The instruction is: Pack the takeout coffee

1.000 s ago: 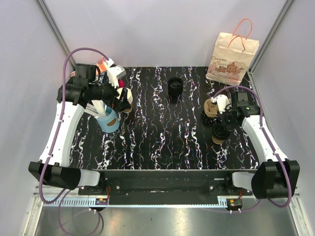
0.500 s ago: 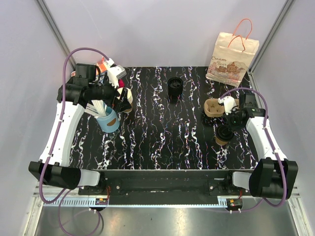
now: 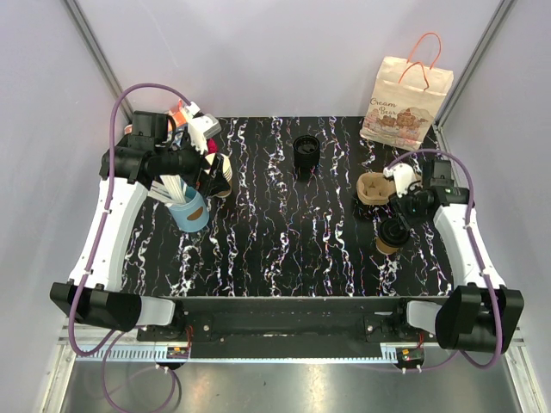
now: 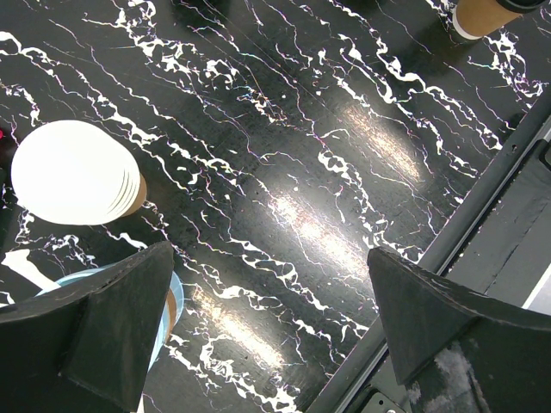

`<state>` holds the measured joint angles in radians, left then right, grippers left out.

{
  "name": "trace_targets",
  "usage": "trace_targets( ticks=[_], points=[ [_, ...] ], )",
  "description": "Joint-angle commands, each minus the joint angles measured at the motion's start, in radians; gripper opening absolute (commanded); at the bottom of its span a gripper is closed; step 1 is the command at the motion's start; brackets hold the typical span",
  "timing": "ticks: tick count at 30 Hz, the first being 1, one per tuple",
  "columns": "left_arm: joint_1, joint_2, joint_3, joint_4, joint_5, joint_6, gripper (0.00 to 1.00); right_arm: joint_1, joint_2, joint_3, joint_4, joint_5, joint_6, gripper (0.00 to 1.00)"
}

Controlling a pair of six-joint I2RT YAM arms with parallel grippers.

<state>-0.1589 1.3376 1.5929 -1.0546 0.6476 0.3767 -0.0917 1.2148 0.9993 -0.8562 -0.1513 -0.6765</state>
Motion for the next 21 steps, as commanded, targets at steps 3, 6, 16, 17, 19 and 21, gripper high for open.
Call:
trace_targets(
  ticks=[3,6,16,17,19,21],
  points=[
    [0.004,-0.015,0.024,0.018,0.030,0.004,0.99,-0.005,-0.026,0.183,-0.056,-0.008,-0.018,0.57],
    [0.004,-0.012,0.024,0.018,0.034,0.002,0.99,-0.005,0.003,0.292,-0.043,0.005,0.002,0.68],
    [0.004,-0.015,0.019,0.016,0.044,0.001,0.99,-0.005,0.282,0.703,0.216,0.145,0.241,0.77],
    [0.004,-0.014,0.018,0.016,0.044,0.001,0.99,-0.005,0.305,0.731,0.261,0.145,0.253,0.77],
    [0.004,-0.012,0.018,0.016,0.046,0.001,0.99,-0.005,0.374,0.807,0.305,0.197,0.281,0.77],
    [0.004,-0.011,0.015,0.015,0.046,0.001,0.99,-0.005,0.409,0.843,0.396,0.234,0.290,0.77]
  ],
)
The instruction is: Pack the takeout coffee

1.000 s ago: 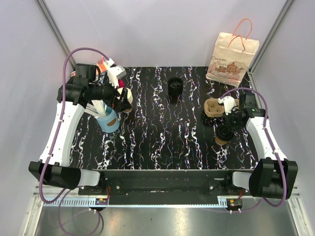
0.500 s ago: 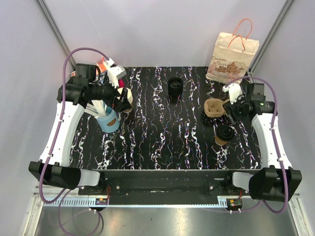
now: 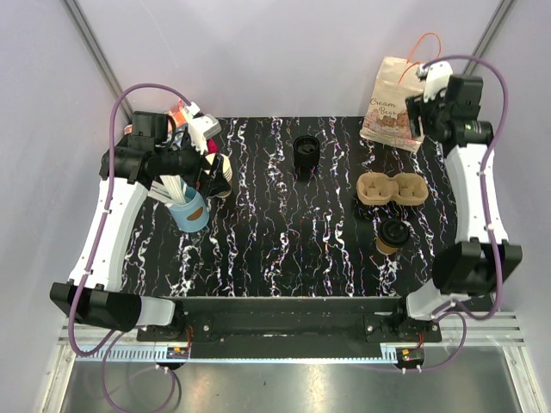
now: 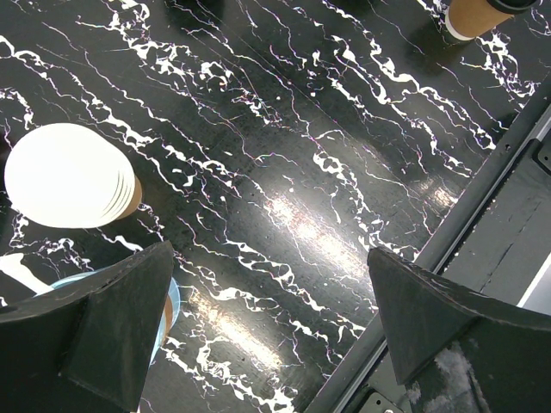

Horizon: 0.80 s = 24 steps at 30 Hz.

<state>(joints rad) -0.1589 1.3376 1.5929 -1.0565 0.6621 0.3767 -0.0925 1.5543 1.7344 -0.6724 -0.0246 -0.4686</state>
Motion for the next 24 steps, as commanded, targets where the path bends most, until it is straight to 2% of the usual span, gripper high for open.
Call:
trace_targets(
  ticks=[1,2,8,18,21,24],
  points=[
    [0.004,-0.008,0.015,0.018,0.028,0.002,0.99,-0.004,0.105,0.135,0.244,0.118,0.087,0.76],
    [0.004,-0.008,0.015,0.018,0.031,0.002,0.99,-0.004,0.122,0.149,0.299,0.123,0.087,0.76],
    [0.005,0.009,0.016,0.018,0.028,0.004,0.99,-0.004,0.321,0.342,0.392,0.179,0.059,0.75],
    [0.004,0.052,0.022,0.009,0.014,0.007,0.99,-0.004,0.648,0.744,0.360,0.183,0.068,0.68],
    [0.004,0.061,0.024,0.007,0.005,0.005,0.99,-0.004,0.668,0.778,0.335,0.164,0.082,0.61],
    [0.004,0.069,0.024,0.009,0.004,0.005,0.99,-0.004,0.667,0.774,0.336,0.155,0.087,0.43]
  ],
)
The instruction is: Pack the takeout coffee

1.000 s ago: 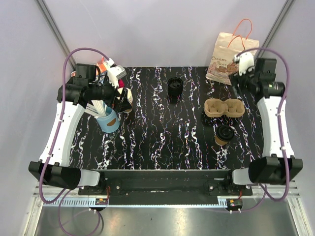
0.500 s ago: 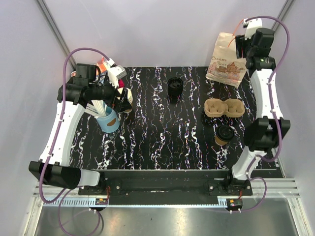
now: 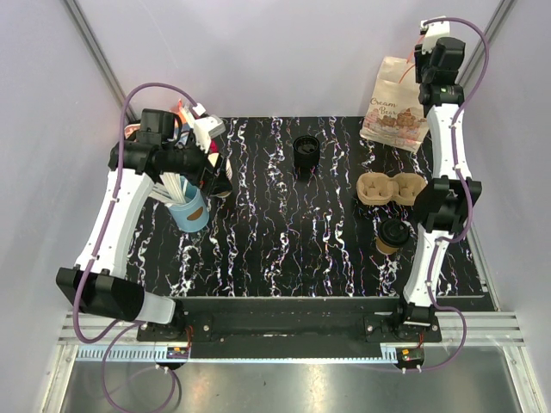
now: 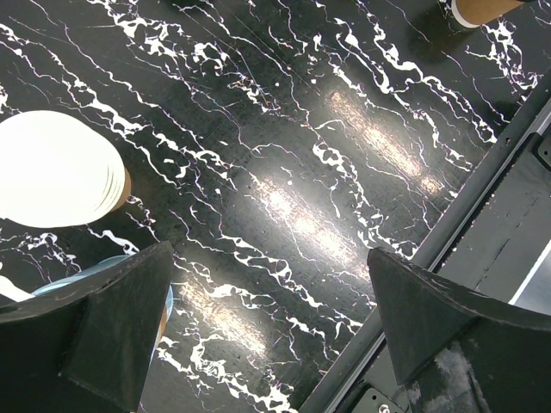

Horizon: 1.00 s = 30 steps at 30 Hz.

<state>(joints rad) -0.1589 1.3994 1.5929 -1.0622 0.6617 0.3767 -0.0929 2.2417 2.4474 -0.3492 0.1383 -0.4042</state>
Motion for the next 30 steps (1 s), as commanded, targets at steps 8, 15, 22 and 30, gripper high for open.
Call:
trace_targets(
  ticks=[8,15,22,30],
  points=[
    [0.004,0.029,0.035,0.005,0.018,0.007,0.99,-0.002,-0.053,0.058,0.044,0.000,0.030,0.00],
    [0.005,0.021,0.032,0.004,0.024,0.007,0.99,-0.001,-0.074,0.120,0.056,0.017,0.036,0.00],
    [0.004,0.023,0.032,0.004,0.035,0.005,0.99,0.007,-0.070,0.203,0.056,0.029,0.022,0.00],
    [0.004,0.035,0.038,0.001,0.041,0.005,0.99,0.031,-0.122,0.237,0.056,0.017,0.021,0.00]
  ],
)
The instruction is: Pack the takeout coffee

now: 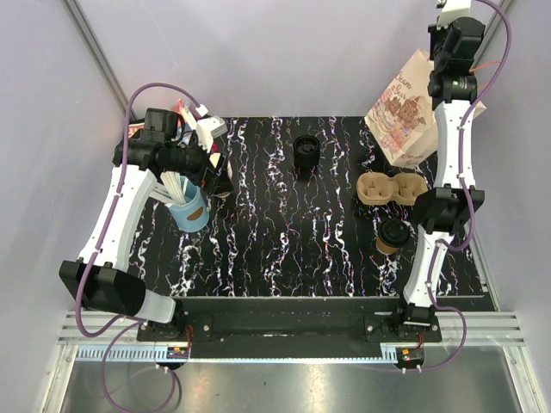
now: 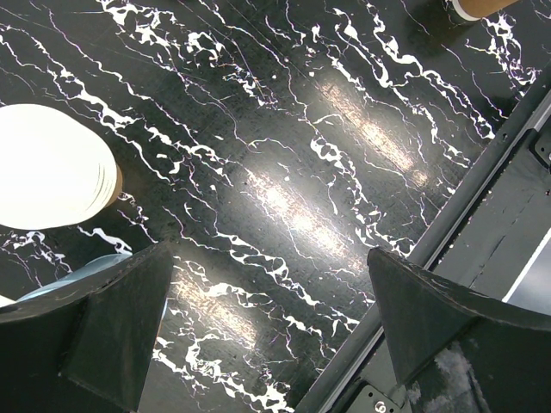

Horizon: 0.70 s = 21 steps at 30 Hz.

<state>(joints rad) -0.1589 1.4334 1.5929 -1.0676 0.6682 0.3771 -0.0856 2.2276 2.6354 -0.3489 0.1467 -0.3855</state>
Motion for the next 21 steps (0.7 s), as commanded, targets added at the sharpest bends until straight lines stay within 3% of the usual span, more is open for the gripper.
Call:
trace_targets(
  ticks=[1,7,15,21],
  points=[
    [0.004,0.001,0.041,0.003,0.036,0.008,0.99,0.039,-0.120,0.043,0.051,-0.002,0.002,0.00],
    [0.005,0.001,0.044,0.001,0.042,0.006,0.99,0.121,-0.239,-0.044,0.031,-0.027,-0.007,0.00],
    [0.004,-0.008,0.044,0.001,0.037,0.005,0.99,0.289,-0.321,-0.038,-0.064,0.005,-0.099,0.00],
    [0.005,-0.018,0.039,0.015,0.013,-0.009,0.99,0.356,-0.388,-0.071,-0.139,0.007,-0.075,0.00]
  ],
)
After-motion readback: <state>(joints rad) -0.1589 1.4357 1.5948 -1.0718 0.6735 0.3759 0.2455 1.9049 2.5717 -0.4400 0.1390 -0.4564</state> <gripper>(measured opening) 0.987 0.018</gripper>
